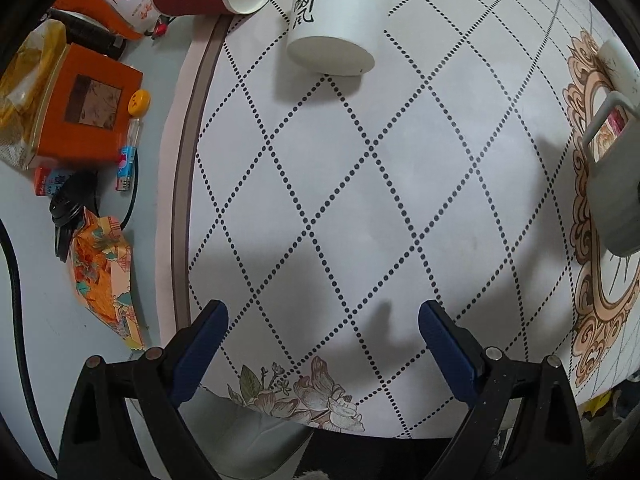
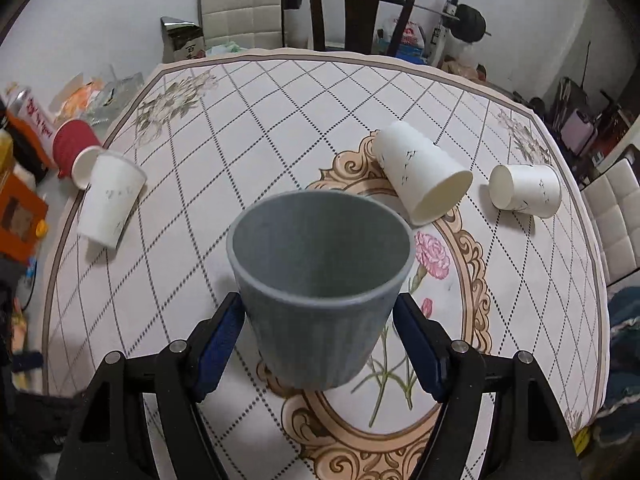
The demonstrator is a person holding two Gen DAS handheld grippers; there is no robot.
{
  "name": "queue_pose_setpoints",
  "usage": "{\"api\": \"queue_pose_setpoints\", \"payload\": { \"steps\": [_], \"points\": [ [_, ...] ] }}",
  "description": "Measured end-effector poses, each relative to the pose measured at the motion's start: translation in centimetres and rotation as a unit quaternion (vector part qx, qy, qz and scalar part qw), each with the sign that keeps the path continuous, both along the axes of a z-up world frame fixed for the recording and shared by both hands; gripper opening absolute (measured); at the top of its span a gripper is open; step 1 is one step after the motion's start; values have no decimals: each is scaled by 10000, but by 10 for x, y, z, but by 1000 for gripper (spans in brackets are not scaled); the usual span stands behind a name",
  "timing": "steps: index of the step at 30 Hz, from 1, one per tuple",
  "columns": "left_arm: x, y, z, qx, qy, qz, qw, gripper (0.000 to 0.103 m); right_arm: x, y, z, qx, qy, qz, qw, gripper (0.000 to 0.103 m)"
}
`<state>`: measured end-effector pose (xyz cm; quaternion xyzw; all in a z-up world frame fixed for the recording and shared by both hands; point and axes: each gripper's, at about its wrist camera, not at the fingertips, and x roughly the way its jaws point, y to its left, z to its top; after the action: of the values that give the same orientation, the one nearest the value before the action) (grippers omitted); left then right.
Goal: Flip cup upright
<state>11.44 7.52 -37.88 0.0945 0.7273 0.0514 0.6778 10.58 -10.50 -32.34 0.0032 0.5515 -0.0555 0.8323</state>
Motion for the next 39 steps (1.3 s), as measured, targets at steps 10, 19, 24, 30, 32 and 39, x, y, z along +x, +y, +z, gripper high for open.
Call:
{"api": "queue_pose_setpoints", "payload": {
  "steps": [10, 19, 24, 30, 32, 39],
  "points": [
    [-31, -8, 19, -63, -253, -227, 9994, 97, -37, -10, -15, 263, 506, -296, 9979, 80],
    [-57, -40, 74, -355, -847, -627, 9938, 97, -83, -35, 29, 174, 315, -910, 9952, 97],
    [-66, -47, 116, -590, -1267, -703, 9877, 97, -103, -44, 74, -31, 95, -1020, 9947, 102],
    [-101, -57, 185, -762, -1893, -715, 9764, 97, -134, -56, 142, -179, -320, -987, 9944, 103],
    [-117, -59, 209, -855, -2062, -661, 9725, 97, -149, -60, 168, -192, -428, -964, 9942, 103],
    [-164, -67, 279, -1030, -2716, -671, 9545, 97, -196, -63, 247, -257, -826, -816, 9929, 103]
  ]
}}
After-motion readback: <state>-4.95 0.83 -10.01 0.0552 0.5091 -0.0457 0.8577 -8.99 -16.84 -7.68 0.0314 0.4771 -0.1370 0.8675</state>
